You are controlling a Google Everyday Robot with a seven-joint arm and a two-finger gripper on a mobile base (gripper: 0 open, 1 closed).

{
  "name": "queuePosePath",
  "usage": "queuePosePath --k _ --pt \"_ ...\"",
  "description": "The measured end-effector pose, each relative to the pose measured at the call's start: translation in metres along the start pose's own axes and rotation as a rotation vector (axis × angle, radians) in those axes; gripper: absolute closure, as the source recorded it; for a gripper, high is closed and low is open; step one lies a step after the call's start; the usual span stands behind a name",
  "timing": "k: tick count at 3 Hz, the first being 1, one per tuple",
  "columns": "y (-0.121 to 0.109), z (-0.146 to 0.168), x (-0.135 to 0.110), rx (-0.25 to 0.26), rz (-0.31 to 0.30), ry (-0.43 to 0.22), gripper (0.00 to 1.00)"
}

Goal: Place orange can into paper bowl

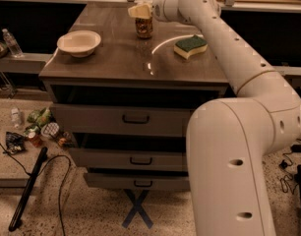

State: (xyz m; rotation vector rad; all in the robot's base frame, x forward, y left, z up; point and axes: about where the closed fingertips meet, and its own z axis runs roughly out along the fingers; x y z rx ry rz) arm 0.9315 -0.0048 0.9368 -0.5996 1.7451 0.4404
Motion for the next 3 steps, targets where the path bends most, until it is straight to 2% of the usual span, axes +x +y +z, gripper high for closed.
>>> queuePosePath --k 2,3 --pt "0.012 0.035 0.016 -0.053 0.059 0.032 0.73" --pt "0.06 0.012 -0.041 -0.208 0.001 -0.052 1.0"
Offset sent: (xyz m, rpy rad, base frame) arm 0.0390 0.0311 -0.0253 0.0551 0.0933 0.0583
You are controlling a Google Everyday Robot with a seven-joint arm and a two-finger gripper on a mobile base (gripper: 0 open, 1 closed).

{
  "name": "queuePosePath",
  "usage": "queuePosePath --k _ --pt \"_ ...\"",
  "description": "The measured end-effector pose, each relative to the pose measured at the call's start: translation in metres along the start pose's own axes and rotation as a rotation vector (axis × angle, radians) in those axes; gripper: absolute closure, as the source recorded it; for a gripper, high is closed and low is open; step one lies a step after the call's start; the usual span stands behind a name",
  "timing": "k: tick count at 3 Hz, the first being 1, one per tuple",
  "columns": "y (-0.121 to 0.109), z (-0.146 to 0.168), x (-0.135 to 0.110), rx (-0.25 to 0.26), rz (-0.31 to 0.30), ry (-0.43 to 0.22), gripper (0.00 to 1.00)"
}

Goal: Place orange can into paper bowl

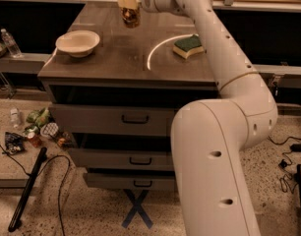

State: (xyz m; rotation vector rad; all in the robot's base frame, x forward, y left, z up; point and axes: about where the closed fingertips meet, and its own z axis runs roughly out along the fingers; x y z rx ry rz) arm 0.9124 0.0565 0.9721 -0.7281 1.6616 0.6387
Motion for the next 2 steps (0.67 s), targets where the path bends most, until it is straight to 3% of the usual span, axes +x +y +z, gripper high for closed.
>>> queuePosePath --k 1,2 --pt "0.0614 -0.0014 -0.0239 -0.184 -0.084 -0.027 1.0" --pt "0.0562 0.0016 -0.0223 -0.166 -0.071 -0.027 1.0"
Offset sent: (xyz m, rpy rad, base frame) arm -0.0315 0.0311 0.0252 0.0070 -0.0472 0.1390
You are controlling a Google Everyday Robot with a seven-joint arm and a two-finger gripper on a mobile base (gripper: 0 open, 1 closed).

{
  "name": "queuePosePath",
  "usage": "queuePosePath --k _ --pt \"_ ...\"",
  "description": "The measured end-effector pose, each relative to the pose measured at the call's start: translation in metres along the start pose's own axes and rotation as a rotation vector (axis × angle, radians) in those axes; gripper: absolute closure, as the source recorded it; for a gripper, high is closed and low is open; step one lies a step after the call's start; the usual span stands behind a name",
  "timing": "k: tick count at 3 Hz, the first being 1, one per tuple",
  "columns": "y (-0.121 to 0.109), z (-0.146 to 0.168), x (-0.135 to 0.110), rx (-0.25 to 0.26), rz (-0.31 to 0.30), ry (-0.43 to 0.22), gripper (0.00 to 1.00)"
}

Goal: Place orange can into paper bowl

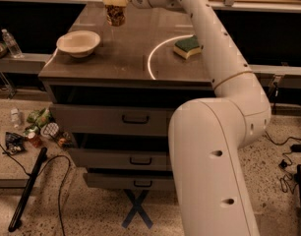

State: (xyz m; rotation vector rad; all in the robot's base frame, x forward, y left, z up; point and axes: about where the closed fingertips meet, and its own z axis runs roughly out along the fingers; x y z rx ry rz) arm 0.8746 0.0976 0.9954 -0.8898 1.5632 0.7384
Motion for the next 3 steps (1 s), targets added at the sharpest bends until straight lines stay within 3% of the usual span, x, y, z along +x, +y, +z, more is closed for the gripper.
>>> queuePosePath --k 1,2,3 --pt "0.028 0.032 0.002 -0.061 0.078 -0.017 1.0" --pt "0.07 0.067 0.009 -0.156 0.156 -0.026 1.0" --pt "0.095 0.083 0.016 -0.198 0.181 -0.009 0.97"
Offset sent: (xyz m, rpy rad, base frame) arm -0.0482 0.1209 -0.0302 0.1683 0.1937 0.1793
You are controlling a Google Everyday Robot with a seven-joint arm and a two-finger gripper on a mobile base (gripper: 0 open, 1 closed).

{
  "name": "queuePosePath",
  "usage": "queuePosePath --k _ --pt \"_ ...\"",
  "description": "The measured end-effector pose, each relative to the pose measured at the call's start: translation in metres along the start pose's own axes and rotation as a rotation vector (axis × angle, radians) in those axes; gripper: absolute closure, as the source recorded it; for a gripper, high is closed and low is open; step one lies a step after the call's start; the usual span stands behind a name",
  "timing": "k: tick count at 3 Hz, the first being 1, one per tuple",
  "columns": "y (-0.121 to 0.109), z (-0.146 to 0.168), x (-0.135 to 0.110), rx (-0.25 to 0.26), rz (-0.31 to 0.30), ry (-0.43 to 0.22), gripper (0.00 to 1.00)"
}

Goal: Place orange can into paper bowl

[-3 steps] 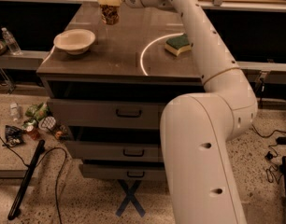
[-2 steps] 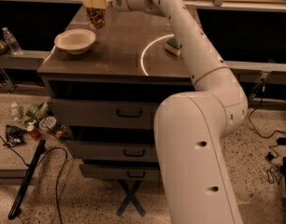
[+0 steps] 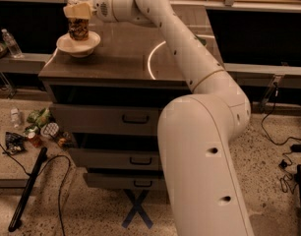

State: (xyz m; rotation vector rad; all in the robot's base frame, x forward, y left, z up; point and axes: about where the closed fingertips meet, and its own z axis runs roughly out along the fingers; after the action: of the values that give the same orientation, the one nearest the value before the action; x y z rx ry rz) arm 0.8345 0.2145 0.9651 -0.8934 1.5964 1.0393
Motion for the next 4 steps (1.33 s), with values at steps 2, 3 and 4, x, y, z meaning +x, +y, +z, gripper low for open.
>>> queuePosePath --k 2,3,4 --pt "0.002 0.03 0.038 0.021 -0.027 0.07 0.35" --pt "-0.002 0.033 0.043 0.033 -0.038 0.08 0.12" --pt "-0.005 0.03 0.037 0.047 -0.067 0.089 0.0"
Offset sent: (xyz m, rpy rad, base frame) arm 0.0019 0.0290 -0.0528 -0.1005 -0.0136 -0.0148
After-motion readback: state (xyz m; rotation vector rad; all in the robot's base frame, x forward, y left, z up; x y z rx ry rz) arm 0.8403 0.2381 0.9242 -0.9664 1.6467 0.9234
